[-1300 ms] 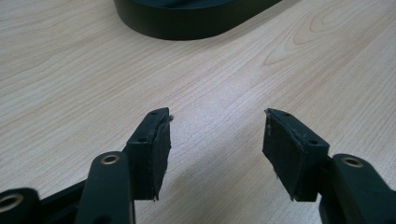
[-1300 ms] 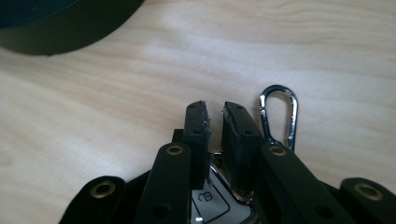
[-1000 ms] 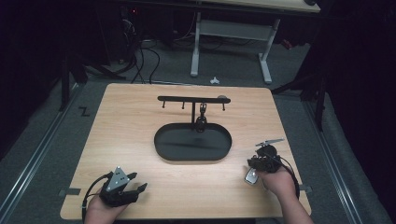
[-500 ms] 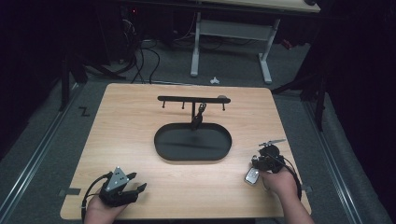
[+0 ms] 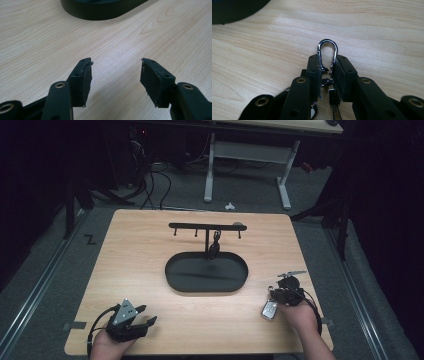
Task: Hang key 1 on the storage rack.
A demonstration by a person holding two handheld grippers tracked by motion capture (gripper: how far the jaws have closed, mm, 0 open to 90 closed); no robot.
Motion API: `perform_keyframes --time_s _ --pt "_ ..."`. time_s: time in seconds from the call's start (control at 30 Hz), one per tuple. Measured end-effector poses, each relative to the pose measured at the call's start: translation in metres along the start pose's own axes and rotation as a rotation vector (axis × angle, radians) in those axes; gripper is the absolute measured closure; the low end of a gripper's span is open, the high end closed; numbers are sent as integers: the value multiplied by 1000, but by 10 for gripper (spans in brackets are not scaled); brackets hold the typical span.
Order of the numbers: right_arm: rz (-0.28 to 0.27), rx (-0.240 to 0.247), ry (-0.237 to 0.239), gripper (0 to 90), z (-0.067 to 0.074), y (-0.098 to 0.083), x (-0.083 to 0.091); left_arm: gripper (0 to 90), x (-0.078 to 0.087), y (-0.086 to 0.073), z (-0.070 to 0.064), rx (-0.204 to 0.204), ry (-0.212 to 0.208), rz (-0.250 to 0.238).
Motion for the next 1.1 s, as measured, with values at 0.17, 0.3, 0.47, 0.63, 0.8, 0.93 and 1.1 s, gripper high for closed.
perform_keyframes --time_s 0.17,0.3,0.47,0.63,0.8,0.93,1.1 --pt "-12 -5 10 811 -1 3 1 429 0 0 0 -1 -4 3" --pt "-20 17 -26 855 0 7 4 429 0 0 0 -1 -6 3" --pt "-26 4 -26 854 0 5 3 430 0 0 0 -2 -11 4" --pt "-11 -12 -17 835 -1 4 -1 430 -1 0 -1 -9 -16 11" --pt "-9 9 -14 835 0 3 -4 431 -1 0 -1 -9 -15 11" --pt "-12 50 -8 841 0 2 -3 431 -1 0 -2 -13 -14 8" --pt "-7 64 -6 851 0 3 -3 431 0 1 -2 -20 -12 5"
Point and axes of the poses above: each handheld gripper's, and its own axes: x roughly backward along the jaws, y roughly out of its top, z roughly to its left, the point moved 1 cm from there along -x, roughly forward along the jaws, and after that the axes turned 7 degrees about -y, right-handed, at the moved point
